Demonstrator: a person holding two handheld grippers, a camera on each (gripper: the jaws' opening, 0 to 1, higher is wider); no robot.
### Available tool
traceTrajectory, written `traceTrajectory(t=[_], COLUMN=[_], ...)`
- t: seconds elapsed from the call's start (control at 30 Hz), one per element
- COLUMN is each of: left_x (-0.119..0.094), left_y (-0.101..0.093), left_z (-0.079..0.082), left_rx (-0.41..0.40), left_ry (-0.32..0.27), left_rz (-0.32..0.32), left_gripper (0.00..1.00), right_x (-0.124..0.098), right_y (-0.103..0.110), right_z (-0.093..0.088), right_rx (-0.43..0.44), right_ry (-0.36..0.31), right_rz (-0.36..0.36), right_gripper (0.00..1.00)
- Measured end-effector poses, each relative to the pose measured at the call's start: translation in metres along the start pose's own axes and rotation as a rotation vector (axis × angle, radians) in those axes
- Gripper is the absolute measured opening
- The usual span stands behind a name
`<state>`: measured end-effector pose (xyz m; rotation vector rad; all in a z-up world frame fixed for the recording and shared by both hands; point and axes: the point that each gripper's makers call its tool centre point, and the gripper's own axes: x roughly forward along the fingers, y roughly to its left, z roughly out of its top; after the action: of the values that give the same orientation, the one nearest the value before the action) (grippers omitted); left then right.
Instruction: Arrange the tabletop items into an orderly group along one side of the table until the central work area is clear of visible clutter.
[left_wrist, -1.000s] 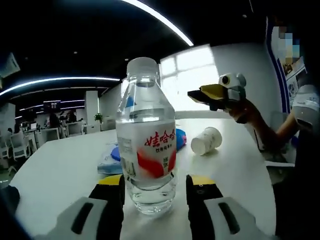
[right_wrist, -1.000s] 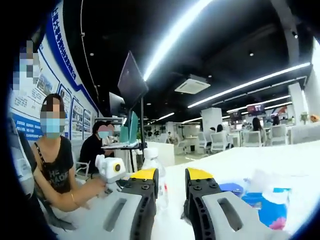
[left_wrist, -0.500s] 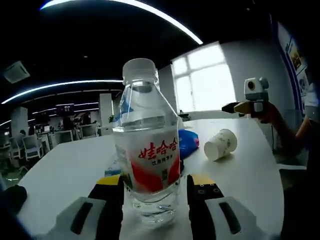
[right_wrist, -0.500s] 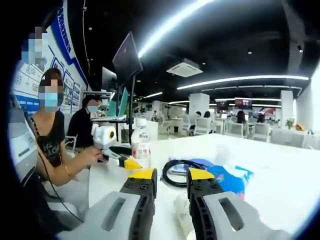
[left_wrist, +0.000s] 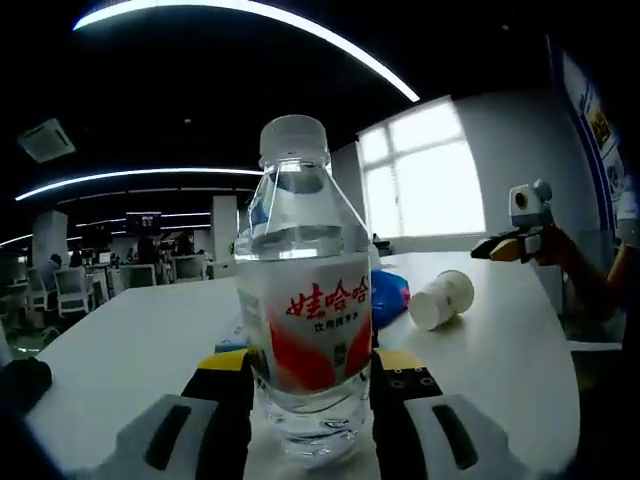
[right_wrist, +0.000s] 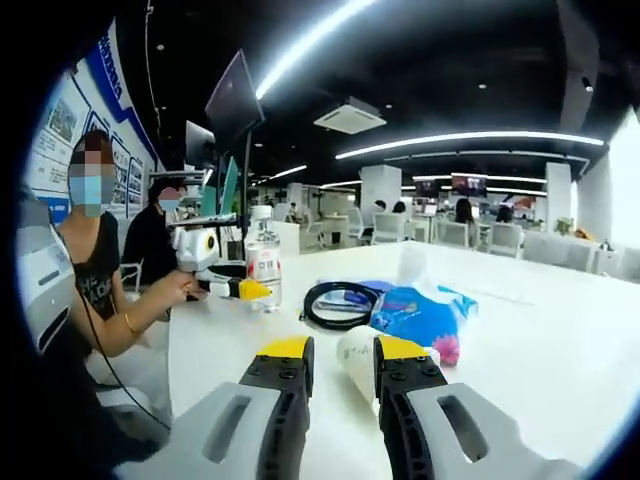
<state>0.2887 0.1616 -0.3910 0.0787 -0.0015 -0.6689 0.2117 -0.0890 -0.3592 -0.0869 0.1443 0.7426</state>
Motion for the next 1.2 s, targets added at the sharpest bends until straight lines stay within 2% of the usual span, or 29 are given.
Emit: traceTrajectory(t=[0.37,0.63,0.93,1.07,1.2], left_x=[-0.005,-0.01,-0.009,-0.005,-0.001], left_y=[0.006,0.023,0.044,0.051,0.053], left_z=[-0.001,-0.002,-0.004,-0.005,-0.005], left_rx=[0.001,-0.005,-0.014,-0.016,-0.013], left_ry=[0.008,0.011,0.014,0.011,0.027], left_rz=[0.017,0.08,0.174,0.18,0.167], left_gripper=[0.45,0.45,0.45,0.45,0.45], right_x=[-0.003,0.007,0.021,0.026,0.031], right_y=[-0.022,-0.035,-0.037,-0.035,-0.028], right_z=[-0.02,-0.035,-0.033,-0.033,-0.03], right_rx=[0.017,0.044,0.09,0.118,0.153], right_ry=[0.045,0.074,0.051,0.05,0.041], right_rz=[-0.074,-0.094,-0.07,-0.05,-0.012], right_gripper=[0.22,0.22,0.21,0.2,0.14])
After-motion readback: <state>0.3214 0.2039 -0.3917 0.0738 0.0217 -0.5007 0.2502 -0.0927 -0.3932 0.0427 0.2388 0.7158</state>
